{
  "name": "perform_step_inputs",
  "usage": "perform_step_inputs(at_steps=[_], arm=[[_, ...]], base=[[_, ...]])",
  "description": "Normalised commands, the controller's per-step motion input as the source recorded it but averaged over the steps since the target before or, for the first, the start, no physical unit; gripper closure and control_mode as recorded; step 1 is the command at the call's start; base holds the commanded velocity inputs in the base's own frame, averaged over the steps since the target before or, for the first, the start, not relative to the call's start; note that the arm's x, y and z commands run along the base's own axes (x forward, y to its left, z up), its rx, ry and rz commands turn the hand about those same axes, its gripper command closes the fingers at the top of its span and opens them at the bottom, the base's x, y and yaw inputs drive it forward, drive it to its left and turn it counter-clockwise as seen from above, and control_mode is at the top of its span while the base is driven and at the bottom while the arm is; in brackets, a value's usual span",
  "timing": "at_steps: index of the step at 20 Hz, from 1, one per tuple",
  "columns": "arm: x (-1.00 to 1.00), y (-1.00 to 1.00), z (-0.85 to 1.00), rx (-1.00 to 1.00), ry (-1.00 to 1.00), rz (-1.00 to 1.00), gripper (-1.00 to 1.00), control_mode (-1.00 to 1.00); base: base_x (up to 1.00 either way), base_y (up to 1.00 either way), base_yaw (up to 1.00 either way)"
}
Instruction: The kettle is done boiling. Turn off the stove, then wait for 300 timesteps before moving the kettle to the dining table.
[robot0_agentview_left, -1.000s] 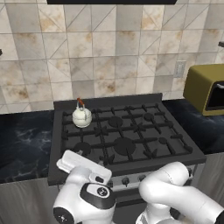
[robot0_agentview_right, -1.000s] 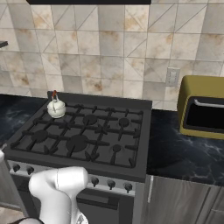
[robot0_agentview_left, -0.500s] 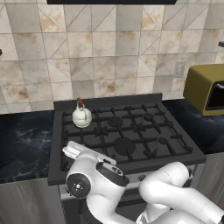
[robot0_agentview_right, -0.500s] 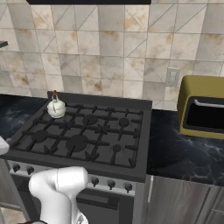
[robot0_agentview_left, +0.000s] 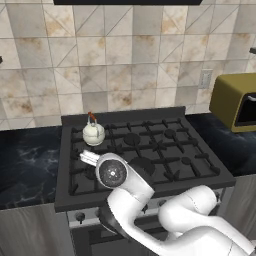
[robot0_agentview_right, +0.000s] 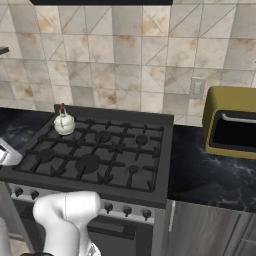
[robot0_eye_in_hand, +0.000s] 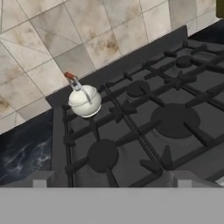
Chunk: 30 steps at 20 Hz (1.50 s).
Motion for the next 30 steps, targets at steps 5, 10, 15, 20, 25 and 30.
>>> perform_step_inputs(at_steps=[5,10,15,20,25,30], arm=[[0.29,-0.06,0.21,0.06,0.17,0.09,-1.0,-1.0],[0.28,-0.02,0.2,0.04,0.18,0.07,-1.0,-1.0],[0.26,-0.01,0.06,-0.01,0.13,0.07,-1.0,-1.0],[0.26,-0.08,0.0,-0.14,0.01,0.02,-1.0,-1.0],[0.3,-0.28,0.0,-0.09,0.0,0.08,-1.0,-1.0],[0.3,-0.29,0.0,-0.02,0.0,0.14,-1.0,-1.0]], base=[[0.0,0.0,0.0],[0.0,0.0,0.0],[0.0,0.0,0.0],[0.0,0.0,0.0],[0.0,0.0,0.0],[0.0,0.0,0.0]])
